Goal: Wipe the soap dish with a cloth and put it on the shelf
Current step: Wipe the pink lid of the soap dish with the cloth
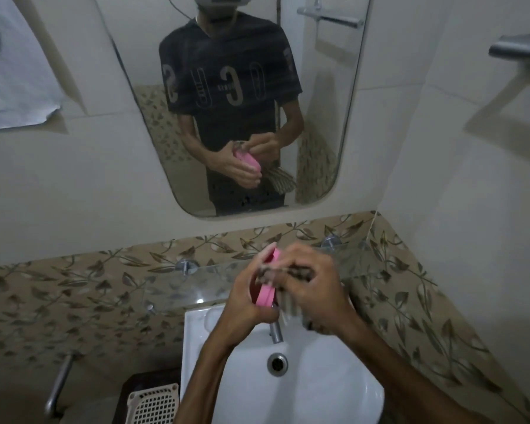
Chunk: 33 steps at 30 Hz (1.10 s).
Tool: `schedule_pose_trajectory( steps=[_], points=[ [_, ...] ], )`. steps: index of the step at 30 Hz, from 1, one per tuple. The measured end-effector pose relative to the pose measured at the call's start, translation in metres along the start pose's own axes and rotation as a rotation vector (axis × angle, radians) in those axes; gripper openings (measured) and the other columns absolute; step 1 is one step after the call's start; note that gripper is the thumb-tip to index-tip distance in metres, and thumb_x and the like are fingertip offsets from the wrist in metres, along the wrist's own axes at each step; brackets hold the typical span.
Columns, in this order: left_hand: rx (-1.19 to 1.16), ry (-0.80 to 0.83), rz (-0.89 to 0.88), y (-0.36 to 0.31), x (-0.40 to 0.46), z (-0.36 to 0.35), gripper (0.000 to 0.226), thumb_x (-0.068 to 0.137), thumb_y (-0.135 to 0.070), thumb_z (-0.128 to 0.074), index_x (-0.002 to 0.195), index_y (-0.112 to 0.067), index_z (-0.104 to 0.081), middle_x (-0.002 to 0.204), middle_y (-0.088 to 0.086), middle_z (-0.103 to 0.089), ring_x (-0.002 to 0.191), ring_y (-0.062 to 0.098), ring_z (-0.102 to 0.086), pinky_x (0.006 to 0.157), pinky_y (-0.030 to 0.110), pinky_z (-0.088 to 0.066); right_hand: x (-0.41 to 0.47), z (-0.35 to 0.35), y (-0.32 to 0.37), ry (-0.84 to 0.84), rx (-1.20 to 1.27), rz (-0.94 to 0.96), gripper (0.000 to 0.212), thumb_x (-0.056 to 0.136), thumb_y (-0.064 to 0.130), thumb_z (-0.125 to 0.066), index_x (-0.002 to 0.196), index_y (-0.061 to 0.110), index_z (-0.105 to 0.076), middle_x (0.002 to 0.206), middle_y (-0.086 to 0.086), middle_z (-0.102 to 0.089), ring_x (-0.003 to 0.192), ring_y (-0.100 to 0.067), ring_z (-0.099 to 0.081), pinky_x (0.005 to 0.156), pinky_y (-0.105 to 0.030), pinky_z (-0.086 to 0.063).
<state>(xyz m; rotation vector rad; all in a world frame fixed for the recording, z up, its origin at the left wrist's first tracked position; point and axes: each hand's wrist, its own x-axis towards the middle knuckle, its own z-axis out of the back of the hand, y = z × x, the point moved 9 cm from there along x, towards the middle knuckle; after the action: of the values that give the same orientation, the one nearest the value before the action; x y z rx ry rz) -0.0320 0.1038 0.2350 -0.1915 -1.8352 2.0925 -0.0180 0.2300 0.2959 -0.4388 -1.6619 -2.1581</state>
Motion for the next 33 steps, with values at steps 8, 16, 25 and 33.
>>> schedule_pose_trajectory(
  steps=[8,16,25,33],
  points=[
    [-0.034,-0.040,0.031,0.004,0.005,0.002,0.107,0.054,-0.017,-0.070,0.157,-0.008,-0.039,0.124,0.001,-0.071,0.102,0.011,-0.069,0.083,0.029,-0.058,-0.017,-0.025,0.014,0.043,0.036,0.093,0.012,0.086,0.012,-0.080,0.096,0.019,-0.077,0.100,0.014,-0.067,0.091,-0.010,-0.068,0.077,-0.014,-0.055],
    [0.025,-0.043,0.035,0.009,-0.005,0.010,0.091,0.053,-0.017,-0.069,0.139,0.006,-0.050,0.100,-0.015,-0.075,0.076,0.004,-0.066,0.064,0.013,-0.052,-0.007,-0.025,-0.006,0.037,0.101,-0.025,0.013,0.086,0.028,-0.080,0.092,0.038,-0.075,0.096,0.015,-0.065,0.089,-0.007,-0.068,0.073,-0.013,-0.056],
    [0.088,-0.001,0.021,0.008,-0.010,0.004,0.097,0.055,-0.019,-0.069,0.146,0.001,-0.045,0.105,-0.020,-0.072,0.076,-0.002,-0.063,0.060,0.014,-0.051,0.005,-0.009,-0.028,0.001,0.120,-0.066,0.011,0.085,0.023,-0.082,0.092,0.030,-0.079,0.095,0.008,-0.070,0.090,-0.015,-0.071,0.079,-0.024,-0.060],
    [0.053,0.028,-0.060,-0.014,-0.007,-0.008,0.109,0.063,-0.023,-0.067,0.163,-0.029,-0.024,0.160,-0.014,-0.042,0.139,0.016,-0.052,0.098,0.028,-0.055,0.005,-0.011,-0.097,-0.069,0.756,-0.753,0.030,0.086,0.012,-0.075,0.112,-0.003,-0.072,0.101,-0.019,-0.075,0.091,-0.027,-0.072,0.085,-0.038,-0.060]
  ],
)
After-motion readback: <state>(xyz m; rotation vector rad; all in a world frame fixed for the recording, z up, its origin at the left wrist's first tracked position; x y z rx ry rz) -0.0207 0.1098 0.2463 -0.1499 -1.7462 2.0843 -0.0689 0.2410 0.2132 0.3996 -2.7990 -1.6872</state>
